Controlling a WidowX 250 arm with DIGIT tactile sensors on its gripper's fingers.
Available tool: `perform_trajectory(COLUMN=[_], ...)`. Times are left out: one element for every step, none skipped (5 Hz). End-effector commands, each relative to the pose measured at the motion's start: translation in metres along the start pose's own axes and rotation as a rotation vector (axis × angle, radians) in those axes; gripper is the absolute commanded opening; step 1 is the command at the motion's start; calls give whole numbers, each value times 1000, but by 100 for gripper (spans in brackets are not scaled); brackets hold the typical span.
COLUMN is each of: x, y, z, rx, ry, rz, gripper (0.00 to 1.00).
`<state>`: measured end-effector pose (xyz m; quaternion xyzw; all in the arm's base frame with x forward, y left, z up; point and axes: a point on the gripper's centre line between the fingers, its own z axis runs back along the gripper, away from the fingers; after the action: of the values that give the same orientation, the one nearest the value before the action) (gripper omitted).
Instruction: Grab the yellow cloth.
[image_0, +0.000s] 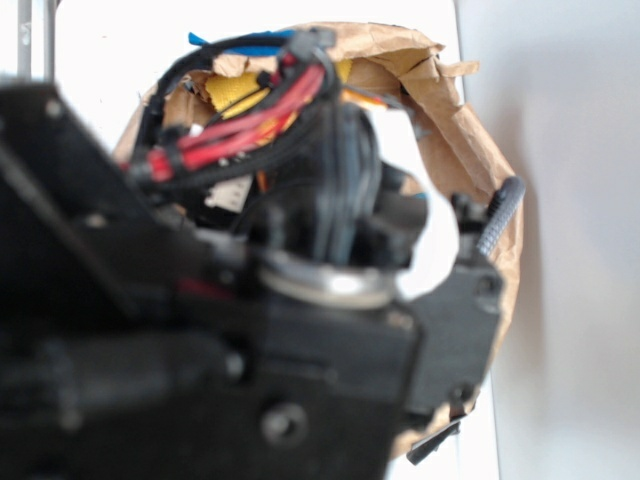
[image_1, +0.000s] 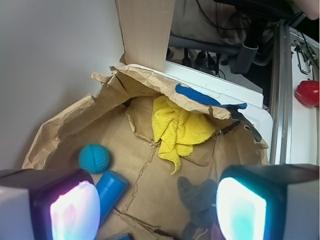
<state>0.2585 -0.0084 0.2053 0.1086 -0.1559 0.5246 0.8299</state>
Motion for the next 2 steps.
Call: perform_trajectory(x=[2, 6], y=[7, 8], z=[11, -10], rx=[-38, -5], ry=[-15, 72], rz=[15, 13], gripper=[100, 100])
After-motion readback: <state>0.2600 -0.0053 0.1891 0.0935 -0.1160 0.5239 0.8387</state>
